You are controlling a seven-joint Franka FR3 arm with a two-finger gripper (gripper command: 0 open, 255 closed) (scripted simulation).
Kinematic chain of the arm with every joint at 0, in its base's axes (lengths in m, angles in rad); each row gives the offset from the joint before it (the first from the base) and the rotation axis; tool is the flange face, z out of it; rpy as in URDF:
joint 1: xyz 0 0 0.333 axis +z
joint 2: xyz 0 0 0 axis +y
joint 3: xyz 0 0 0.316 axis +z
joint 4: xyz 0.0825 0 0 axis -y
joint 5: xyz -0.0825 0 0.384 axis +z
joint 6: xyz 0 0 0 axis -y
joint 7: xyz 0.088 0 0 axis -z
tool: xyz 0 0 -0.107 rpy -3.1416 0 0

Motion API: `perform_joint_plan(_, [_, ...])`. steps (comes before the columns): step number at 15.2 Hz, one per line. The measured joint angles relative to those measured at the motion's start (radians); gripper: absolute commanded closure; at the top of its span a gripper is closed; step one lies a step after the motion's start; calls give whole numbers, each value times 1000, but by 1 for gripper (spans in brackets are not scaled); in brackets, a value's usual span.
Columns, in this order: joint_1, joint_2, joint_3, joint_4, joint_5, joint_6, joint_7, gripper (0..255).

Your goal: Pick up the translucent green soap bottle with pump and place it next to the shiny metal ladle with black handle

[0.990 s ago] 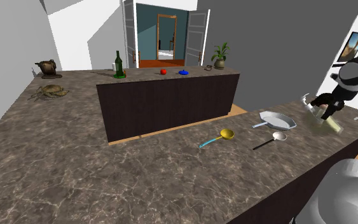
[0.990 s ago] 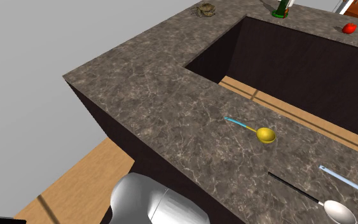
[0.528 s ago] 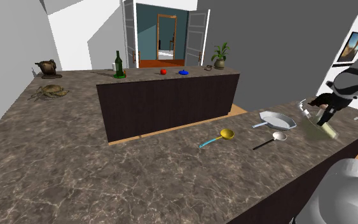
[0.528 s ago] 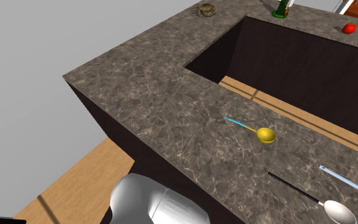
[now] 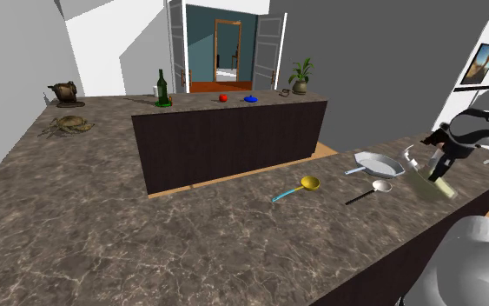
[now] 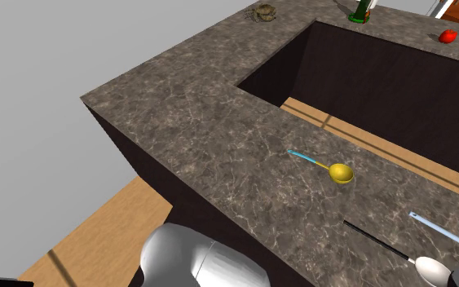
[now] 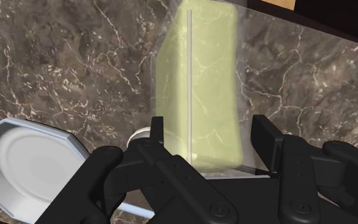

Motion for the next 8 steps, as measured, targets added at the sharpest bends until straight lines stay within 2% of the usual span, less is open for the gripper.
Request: perform_joint_plan(8, [59,35,-106,-54,-30,111,14,255])
